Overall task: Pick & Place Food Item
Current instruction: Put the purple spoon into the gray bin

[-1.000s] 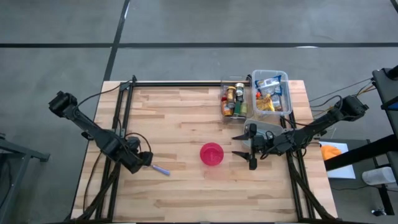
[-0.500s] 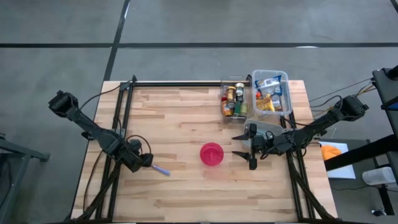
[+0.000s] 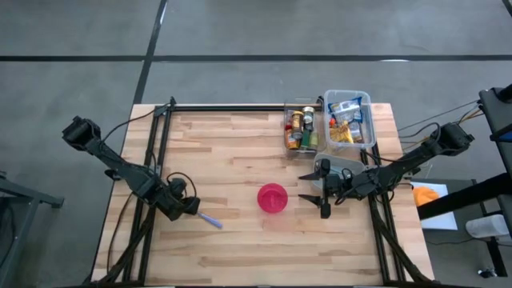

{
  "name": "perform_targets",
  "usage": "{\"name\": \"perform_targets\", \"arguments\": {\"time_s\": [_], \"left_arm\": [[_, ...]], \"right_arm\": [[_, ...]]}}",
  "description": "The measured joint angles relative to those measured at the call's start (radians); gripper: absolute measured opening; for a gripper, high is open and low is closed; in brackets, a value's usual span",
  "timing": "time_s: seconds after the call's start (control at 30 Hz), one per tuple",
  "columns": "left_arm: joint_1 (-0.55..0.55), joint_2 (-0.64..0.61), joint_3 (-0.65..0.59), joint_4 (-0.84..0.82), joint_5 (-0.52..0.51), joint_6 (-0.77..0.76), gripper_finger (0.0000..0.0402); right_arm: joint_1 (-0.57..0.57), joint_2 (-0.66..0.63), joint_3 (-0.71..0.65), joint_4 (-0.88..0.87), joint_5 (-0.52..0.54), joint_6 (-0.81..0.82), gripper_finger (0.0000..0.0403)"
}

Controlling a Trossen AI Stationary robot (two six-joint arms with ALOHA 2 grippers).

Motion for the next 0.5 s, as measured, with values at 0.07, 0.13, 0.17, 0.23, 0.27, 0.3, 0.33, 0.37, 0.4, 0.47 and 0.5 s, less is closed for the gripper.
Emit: {"name": "perform_targets", "arguments": {"time_s": [0.07, 0.13, 0.17, 0.23, 0.27, 0.3, 0.33, 0.37, 0.4, 0.47, 0.5], "left_arm": [[0.001, -0.001, -0.006, 0.003, -0.024, 0.000, 0.0182], [-0.001, 0.000, -0.016, 0.014, -0.025, 0.011, 0.0157], [0.000, 0.000, -0.019, 0.030, -0.028, 0.011, 0.0144], [0.001, 0.000, -0.030, 0.053, -0.033, 0.012, 0.0117], [0.000, 0.000, -0.036, 0.062, -0.028, 0.012, 0.0104], [-0.001, 0.000, -0.041, 0.074, -0.026, 0.012, 0.0092], [0.000, 0.000, -0.045, 0.086, -0.026, 0.014, 0.0082], [0.001, 0.000, -0.050, 0.093, -0.026, 0.014, 0.0073], [0.000, 0.000, -0.056, 0.101, -0.027, 0.015, 0.0064], [0.000, -0.002, -0.064, 0.126, -0.030, 0.015, 0.0050], [0.000, -0.002, -0.069, 0.139, -0.032, 0.015, 0.0043]], "right_arm": [[0.000, 0.000, 0.000, -0.001, 0.000, 0.000, 0.0276], [0.000, 0.000, 0.000, -0.001, 0.000, 0.000, 0.0276], [0.000, 0.000, 0.000, -0.001, 0.000, 0.000, 0.0276], [0.000, 0.000, 0.000, -0.001, 0.000, 0.000, 0.0276], [0.000, 0.000, 0.000, -0.001, 0.000, 0.000, 0.0276], [0.000, 0.000, 0.000, -0.001, 0.000, 0.000, 0.0276], [0.000, 0.000, 0.000, -0.001, 0.000, 0.000, 0.0276], [0.000, 0.000, 0.000, -0.001, 0.000, 0.000, 0.0276], [0.000, 0.000, 0.000, -0.001, 0.000, 0.000, 0.0276], [0.000, 0.000, 0.000, -0.001, 0.000, 0.000, 0.0276], [0.000, 0.000, 0.000, -0.001, 0.000, 0.000, 0.0276]]}}
